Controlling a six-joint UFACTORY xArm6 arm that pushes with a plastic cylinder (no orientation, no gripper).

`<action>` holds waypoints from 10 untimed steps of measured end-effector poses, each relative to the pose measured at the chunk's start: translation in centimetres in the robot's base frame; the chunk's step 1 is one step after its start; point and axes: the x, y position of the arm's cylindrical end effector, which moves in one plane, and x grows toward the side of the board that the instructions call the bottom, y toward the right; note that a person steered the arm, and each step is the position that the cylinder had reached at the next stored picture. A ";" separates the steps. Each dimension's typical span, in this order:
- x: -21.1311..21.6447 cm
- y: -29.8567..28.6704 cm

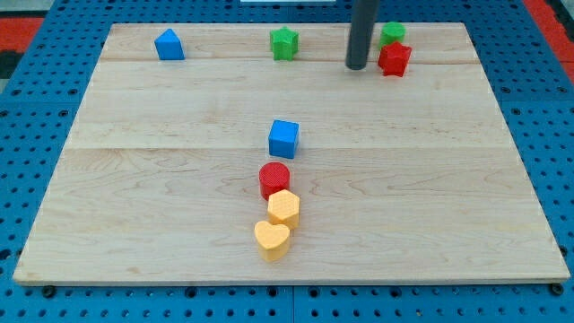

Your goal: Place the green star to left of the red star

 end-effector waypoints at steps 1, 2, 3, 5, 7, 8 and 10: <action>0.0 -5.0; -0.8 -6.1; -3.0 -5.6; -7.2 -4.9; -6.5 -15.2; -2.5 -13.8; -2.6 -11.5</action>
